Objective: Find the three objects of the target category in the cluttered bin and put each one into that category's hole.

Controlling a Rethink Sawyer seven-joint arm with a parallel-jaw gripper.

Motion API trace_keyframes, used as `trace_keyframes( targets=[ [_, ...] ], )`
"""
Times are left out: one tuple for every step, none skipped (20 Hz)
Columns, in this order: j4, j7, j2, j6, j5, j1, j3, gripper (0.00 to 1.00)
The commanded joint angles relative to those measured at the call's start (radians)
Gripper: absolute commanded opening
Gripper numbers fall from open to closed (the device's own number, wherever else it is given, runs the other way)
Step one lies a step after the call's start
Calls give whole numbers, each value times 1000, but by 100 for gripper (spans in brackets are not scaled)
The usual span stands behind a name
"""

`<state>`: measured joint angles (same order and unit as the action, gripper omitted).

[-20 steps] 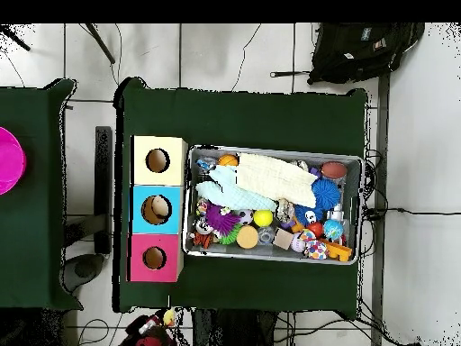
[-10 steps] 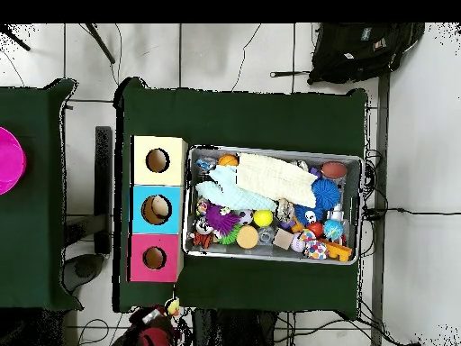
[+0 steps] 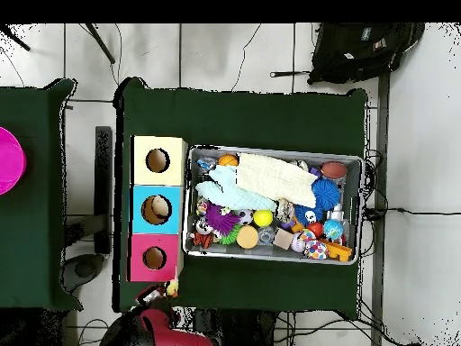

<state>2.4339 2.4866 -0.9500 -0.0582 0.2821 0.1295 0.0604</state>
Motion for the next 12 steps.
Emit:
trace_keyframes(
  targets=[
    [-193,177,82,-15,108,33,0,0],
    [-201,181,91,-11,118,41,3,0],
    [-205,182,97,-5,124,44,2,0],
    [-209,184,107,6,129,41,-6,0],
    [-214,185,116,16,134,38,-14,0],
    [-218,186,126,27,139,35,-22,0],
    [-223,186,134,32,143,34,-26,0],
    [-228,185,142,38,146,33,-29,0],
    [-231,184,147,41,150,34,-31,0],
    [-238,184,153,40,156,42,-26,0],
    [-245,184,160,39,162,50,-21,0],
    [-249,186,165,42,166,51,-22,0]
  ],
)
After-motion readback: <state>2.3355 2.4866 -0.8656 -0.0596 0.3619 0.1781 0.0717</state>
